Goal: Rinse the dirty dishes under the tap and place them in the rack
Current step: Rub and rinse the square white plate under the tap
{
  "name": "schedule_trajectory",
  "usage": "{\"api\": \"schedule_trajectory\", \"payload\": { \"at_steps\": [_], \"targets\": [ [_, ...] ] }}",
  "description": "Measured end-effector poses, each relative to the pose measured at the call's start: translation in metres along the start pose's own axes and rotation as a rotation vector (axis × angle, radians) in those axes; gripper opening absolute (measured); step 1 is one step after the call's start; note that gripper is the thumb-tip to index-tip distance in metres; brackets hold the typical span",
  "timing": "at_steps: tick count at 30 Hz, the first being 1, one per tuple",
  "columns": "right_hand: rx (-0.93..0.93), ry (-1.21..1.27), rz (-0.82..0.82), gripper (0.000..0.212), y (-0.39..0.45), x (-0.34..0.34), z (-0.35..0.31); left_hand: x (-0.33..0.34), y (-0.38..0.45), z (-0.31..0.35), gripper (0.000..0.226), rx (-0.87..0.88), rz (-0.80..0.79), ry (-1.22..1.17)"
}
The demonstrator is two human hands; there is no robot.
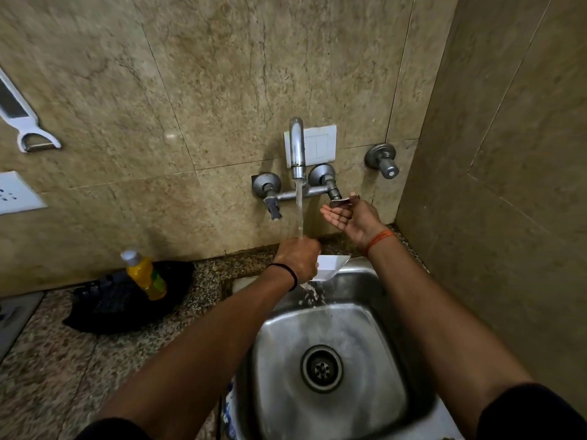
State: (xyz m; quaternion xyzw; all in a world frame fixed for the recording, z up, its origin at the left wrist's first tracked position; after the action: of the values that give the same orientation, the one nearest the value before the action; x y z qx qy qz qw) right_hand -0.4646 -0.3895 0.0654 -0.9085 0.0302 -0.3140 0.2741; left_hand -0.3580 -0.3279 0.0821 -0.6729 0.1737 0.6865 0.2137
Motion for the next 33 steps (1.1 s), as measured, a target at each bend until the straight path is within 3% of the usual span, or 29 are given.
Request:
{"api": "schedule_trajectory", "payload": {
  "at_steps": [3,5,9,13,18,20,23,27,29,31,33],
  "targets": [
    [0.107,0.047,-0.052,0.035,-0.012,0.014,0.018,0.007,-0.003,0.000,0.023,0.000,-0.011,-0.003],
    [0.180,-0.041,-0.189,0.025,-0.024,0.033,0.038,0.014,-0.005,-0.001,0.025,0.000,-0.031,0.007],
    [0.207,-0.142,-0.422,0.026,-0.045,0.067,0.065,0.028,-0.009,-0.005,0.036,-0.008,-0.053,-0.012],
    [0.056,-0.355,-0.211,0.005,-0.043,0.062,0.063,0.028,-0.014,-0.007,0.036,-0.016,-0.045,0.002],
    [-0.065,-0.551,0.057,0.045,-0.036,0.042,0.059,0.028,-0.012,-0.009,0.036,-0.015,-0.031,0.024],
    [-0.046,-0.494,-0.018,0.048,-0.037,0.048,0.064,0.028,-0.011,-0.009,0.034,-0.018,-0.034,0.022],
    [0.053,-0.403,-0.263,0.046,-0.040,0.072,0.074,0.032,-0.013,-0.010,0.029,-0.027,-0.070,0.020],
    [0.089,-0.297,-0.418,0.024,-0.045,0.089,0.076,0.035,-0.014,-0.012,0.033,-0.045,-0.078,0.014],
    [0.109,-0.280,-0.509,0.028,-0.053,0.096,0.075,0.033,-0.015,-0.014,0.038,-0.046,-0.036,-0.037],
    [0.085,-0.291,-0.527,0.031,-0.056,0.095,0.072,0.030,-0.015,-0.020,0.041,-0.072,0.024,-0.138],
    [0.026,-0.285,-0.413,0.029,-0.052,0.083,0.063,0.028,-0.016,-0.027,0.040,-0.089,0.074,-0.283]
  ]
}}
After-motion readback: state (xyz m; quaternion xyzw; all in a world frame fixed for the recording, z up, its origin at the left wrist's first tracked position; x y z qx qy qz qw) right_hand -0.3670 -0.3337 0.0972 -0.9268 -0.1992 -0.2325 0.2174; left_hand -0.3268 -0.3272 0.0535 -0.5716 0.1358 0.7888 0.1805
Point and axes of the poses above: each hand's wrist, its own y-axis towards the middle knuckle, its own x-axis out of the palm, z = x × y, the point moved 9 cm from there along y, towards the middle knuckle, and after that the axes turned 11 degrees about x, right-handed, at the moved point
